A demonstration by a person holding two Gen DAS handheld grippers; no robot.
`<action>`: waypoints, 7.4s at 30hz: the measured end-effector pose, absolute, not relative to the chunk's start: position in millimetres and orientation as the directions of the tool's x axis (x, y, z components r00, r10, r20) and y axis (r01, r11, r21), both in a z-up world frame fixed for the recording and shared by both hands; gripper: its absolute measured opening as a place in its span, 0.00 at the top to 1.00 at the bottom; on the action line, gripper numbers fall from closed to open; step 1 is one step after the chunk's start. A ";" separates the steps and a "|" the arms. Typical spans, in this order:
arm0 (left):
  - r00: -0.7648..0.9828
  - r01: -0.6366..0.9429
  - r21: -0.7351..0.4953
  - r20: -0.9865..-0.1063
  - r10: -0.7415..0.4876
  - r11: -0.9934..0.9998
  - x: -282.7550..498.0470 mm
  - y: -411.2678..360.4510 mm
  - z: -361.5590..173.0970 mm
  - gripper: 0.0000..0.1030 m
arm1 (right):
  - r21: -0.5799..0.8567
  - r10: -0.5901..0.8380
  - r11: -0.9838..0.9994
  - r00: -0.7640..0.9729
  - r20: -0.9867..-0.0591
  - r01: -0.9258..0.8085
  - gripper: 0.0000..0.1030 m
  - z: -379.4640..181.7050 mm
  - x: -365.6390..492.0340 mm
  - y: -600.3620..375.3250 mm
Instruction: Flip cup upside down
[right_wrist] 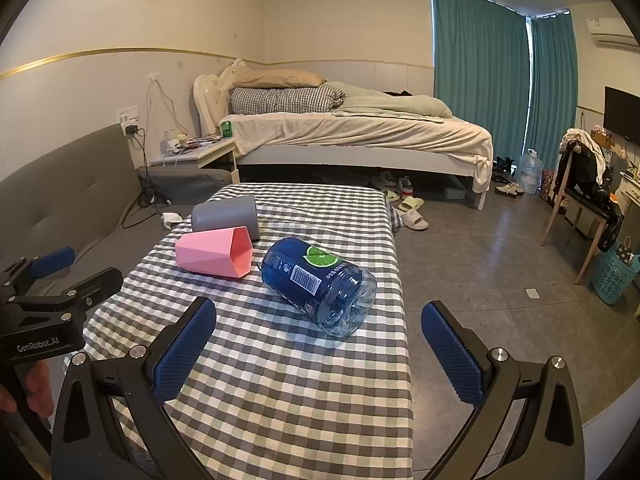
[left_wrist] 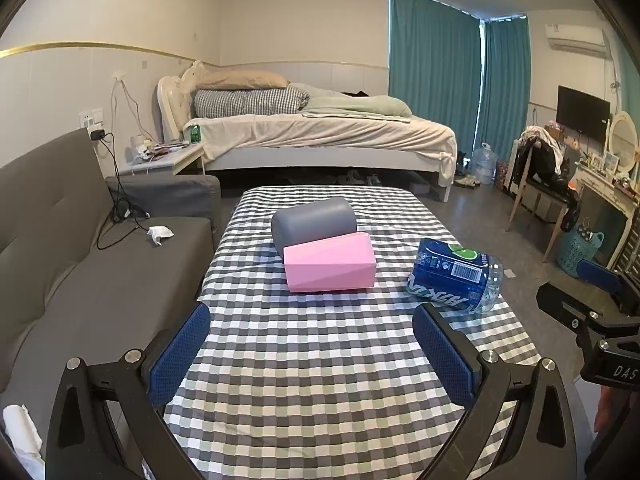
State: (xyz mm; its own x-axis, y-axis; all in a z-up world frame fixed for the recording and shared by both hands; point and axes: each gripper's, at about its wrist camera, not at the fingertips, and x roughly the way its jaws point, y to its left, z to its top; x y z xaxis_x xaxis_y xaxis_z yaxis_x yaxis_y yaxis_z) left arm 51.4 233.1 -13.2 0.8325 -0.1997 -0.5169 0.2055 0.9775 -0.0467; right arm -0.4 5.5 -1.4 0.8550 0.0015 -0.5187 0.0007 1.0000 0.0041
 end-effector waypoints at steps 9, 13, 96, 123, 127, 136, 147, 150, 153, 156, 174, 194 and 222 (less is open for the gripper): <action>0.832 0.204 -0.044 -0.518 -0.197 0.978 50.7 231.9 -14.1 0.00 | 0.003 0.003 1.000 0.854 -0.520 -0.001 0.00 -2.5 0.1 5.4; 0.832 0.204 -0.043 -0.519 -0.196 0.978 50.8 232.0 -14.3 0.00 | 0.006 0.006 1.000 0.854 -0.520 -0.003 0.00 -3.0 -0.1 5.9; 0.775 0.135 -0.005 -0.622 -0.109 0.991 98.9 233.0 -40.9 0.00 | -0.190 0.100 0.913 0.652 -0.752 -0.360 0.00 -57.2 139.2 -8.1; 0.752 0.150 -0.065 -0.640 -0.157 0.987 70.1 250.1 -35.1 0.00 | -0.022 -0.006 0.999 0.404 -0.915 -0.036 0.23 -84.0 74.9 40.7; 0.766 0.140 -0.063 -0.625 -0.149 0.988 62.7 256.5 -29.5 0.00 | 0.027 0.024 1.000 0.375 -0.927 0.003 0.24 -83.1 65.3 50.4; 0.763 0.089 -0.053 -0.638 -0.102 0.995 68.6 267.6 -36.2 0.00 | 0.169 0.153 0.986 0.362 -0.919 0.013 0.24 -86.5 77.0 83.6; 0.777 0.035 -0.031 -0.628 -0.047 0.999 65.1 266.3 -26.5 0.00 | 0.008 0.104 0.984 0.536 -0.838 -0.178 0.00 -43.0 35.4 83.7; 0.791 0.057 -0.026 -0.609 -0.061 0.998 57.4 256.7 -17.0 0.00 | -0.086 0.046 0.978 0.601 -0.798 -0.189 0.00 -26.3 9.6 71.9; 0.785 0.098 -0.061 -0.609 -0.114 0.993 50.7 240.5 -9.7 0.00 | -0.121 -0.035 0.990 0.687 -0.726 -0.077 0.00 -7.3 -11.5 41.2; 0.747 0.180 -0.120 -0.629 -0.215 0.976 44.1 208.7 -9.7 0.00 | -0.071 -0.084 0.996 0.712 -0.697 0.047 0.00 0.3 -15.9 6.7; 0.595 0.251 -0.023 -0.785 -0.173 0.968 60.3 140.2 -76.1 0.01 | 0.083 -0.150 0.958 0.728 -0.669 0.274 0.00 -9.9 -19.0 -75.7; 0.551 0.311 -0.060 -0.802 -0.232 0.948 59.8 171.5 -83.6 0.12 | -0.059 -0.047 0.998 0.730 -0.682 0.009 0.00 -29.2 -0.6 9.1; 0.576 0.429 -0.045 -0.756 -0.312 0.902 55.6 187.9 -38.1 0.28 | -0.045 -0.055 0.998 0.711 -0.701 0.033 0.00 -35.2 1.2 -1.8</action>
State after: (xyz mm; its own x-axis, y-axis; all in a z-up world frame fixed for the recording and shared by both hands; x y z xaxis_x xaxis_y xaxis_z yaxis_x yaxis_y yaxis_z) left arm 55.6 187.9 -38.1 0.5759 -0.3119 -0.7557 0.4293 0.9020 -0.0451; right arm 1.2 -1.8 -35.2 0.7113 -0.0551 -0.7008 0.0327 0.9984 -0.0453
